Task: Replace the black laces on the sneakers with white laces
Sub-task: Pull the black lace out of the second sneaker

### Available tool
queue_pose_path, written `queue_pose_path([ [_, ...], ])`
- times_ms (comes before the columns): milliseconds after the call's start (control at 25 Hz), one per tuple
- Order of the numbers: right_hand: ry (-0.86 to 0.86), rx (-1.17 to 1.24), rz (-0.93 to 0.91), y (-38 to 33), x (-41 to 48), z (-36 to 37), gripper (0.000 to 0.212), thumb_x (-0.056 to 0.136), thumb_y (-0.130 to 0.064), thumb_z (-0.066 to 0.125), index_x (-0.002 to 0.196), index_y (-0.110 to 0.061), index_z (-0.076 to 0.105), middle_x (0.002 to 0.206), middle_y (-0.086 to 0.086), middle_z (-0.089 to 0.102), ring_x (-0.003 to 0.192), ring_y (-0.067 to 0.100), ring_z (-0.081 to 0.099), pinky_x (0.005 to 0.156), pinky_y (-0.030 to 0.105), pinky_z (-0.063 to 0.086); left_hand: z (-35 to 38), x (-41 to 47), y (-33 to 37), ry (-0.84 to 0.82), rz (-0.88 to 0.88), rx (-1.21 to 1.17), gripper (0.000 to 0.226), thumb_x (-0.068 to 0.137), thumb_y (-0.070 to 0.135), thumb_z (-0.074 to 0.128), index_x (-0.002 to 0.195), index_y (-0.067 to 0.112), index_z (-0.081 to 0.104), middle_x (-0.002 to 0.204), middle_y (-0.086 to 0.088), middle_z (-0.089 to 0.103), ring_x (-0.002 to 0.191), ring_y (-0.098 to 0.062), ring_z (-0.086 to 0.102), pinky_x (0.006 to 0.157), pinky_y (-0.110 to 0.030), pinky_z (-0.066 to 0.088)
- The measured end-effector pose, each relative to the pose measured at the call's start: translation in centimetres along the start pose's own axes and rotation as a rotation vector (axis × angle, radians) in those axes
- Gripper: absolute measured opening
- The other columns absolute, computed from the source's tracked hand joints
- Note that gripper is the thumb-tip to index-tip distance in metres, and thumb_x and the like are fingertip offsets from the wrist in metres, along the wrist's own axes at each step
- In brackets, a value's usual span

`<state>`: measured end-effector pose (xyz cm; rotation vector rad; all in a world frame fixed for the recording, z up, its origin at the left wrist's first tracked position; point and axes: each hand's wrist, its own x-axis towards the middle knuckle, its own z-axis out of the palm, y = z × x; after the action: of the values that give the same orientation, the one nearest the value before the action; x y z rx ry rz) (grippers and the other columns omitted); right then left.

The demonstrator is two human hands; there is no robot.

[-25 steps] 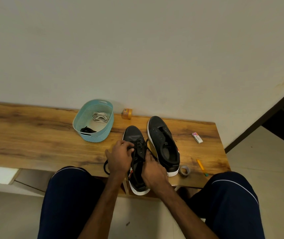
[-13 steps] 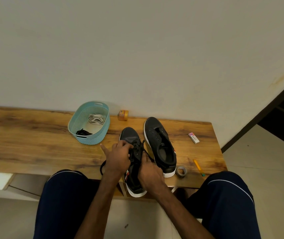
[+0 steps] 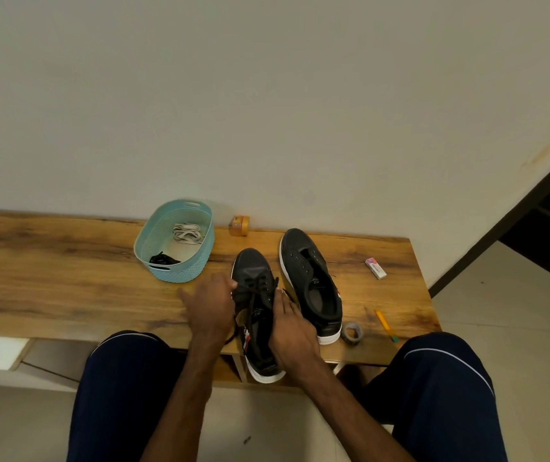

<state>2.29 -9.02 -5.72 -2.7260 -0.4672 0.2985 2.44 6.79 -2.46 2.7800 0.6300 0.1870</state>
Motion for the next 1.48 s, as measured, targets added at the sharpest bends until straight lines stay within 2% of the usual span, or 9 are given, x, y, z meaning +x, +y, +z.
queue_pose_path([
  [120,-0.008,-0.027,0.008,-0.1,0.0,0.1,0.079,0.097,-0.023,0.047,0.158,-0.010,-0.001,0.165,0.008,0.017,0.149,0.023,0.026,0.113,0.040,0.039,-0.3,0.4,-2.4,0.197,-0.403,-0.283,0.011,0.097,0.020,0.056,0.104,0.015,0.063,0.108,-0.009,0.062,0.104,-0.028,0.058,0.096,-0.055,0.044],
  [200,-0.012,-0.052,0.006,-0.2,0.1,0.2,0.078,0.097,-0.022,0.045,0.158,-0.009,-0.001,0.165,0.008,0.017,0.149,0.024,0.027,0.113,0.040,0.039,0.0,-0.2,-1.8,0.185,-0.502,-0.431,0.013,0.098,0.020,0.055,0.106,0.011,0.060,0.112,-0.014,0.060,0.105,-0.032,0.056,0.089,-0.052,0.048],
  [400,-0.023,-0.092,0.012,-0.5,0.3,0.2,0.074,0.100,-0.026,0.045,0.158,-0.008,0.004,0.165,0.009,0.018,0.148,0.026,0.026,0.113,0.042,0.038,1.4,-1.1,1.7,-0.076,0.104,-0.170,0.023,0.100,0.031,0.052,0.121,0.027,0.060,0.126,0.006,0.056,0.122,-0.017,0.052,0.113,-0.057,0.022],
  [800,-0.024,-0.145,0.054,-0.4,0.5,0.4,0.070,0.102,-0.030,0.041,0.158,-0.008,0.007,0.164,0.010,0.022,0.150,0.027,0.023,0.110,0.043,0.039,0.1,-1.2,2.3,-0.167,0.227,0.241,0.021,0.100,0.036,0.048,0.113,0.031,0.063,0.120,0.007,0.058,0.118,-0.015,0.053,0.116,-0.061,0.015],
  [960,-0.013,-0.156,0.056,-0.5,0.5,0.2,0.067,0.103,-0.030,0.039,0.158,-0.007,0.008,0.163,0.010,0.026,0.150,0.026,0.023,0.108,0.043,0.040,-2.5,0.3,3.8,-0.256,0.374,0.553,0.024,0.091,0.030,0.063,0.115,0.027,0.061,0.122,-0.001,0.061,0.122,-0.022,0.050,0.114,-0.065,0.017],
  [1040,0.005,-0.151,0.067,-0.5,0.4,0.2,0.067,0.102,-0.028,0.038,0.158,-0.006,0.008,0.162,0.011,0.027,0.149,0.026,0.026,0.107,0.041,0.042,-4.0,1.8,2.9,-0.171,0.391,0.650,0.030,0.090,0.031,0.064,0.119,0.023,0.061,0.127,-0.006,0.058,0.125,-0.025,0.048,0.112,-0.065,0.022],
  [1240,0.002,-0.163,0.109,-0.9,0.3,0.3,0.067,0.100,-0.026,0.043,0.157,-0.007,0.015,0.161,0.011,0.029,0.146,0.027,0.030,0.104,0.042,0.046,-6.5,4.6,-3.2,-0.109,-0.022,0.558,0.026,0.096,0.023,0.055,0.121,0.020,0.061,0.124,-0.008,0.058,0.120,-0.028,0.052,0.108,-0.070,0.028],
  [1360,-0.020,-0.186,0.097,-0.9,0.6,-0.1,0.057,0.097,-0.026,0.048,0.149,-0.010,0.031,0.147,0.012,0.047,0.132,0.029,0.047,0.094,0.042,0.051,-4.7,3.3,-1.5,-0.251,0.193,0.360,0.038,0.097,0.027,0.055,0.135,0.027,0.052,0.137,-0.003,0.053,0.129,-0.024,0.049,0.111,-0.071,0.019],
  [1480,-0.001,-0.220,0.075,-1.0,0.3,-0.3,0.039,0.097,-0.026,0.046,0.134,-0.013,0.044,0.118,0.009,0.065,0.105,0.027,0.062,0.078,0.037,0.051,-2.6,1.7,1.4,-0.400,0.296,0.155,0.026,0.098,0.033,0.056,0.123,0.030,0.060,0.125,0.004,0.060,0.121,-0.019,0.055,0.115,-0.061,0.019],
])
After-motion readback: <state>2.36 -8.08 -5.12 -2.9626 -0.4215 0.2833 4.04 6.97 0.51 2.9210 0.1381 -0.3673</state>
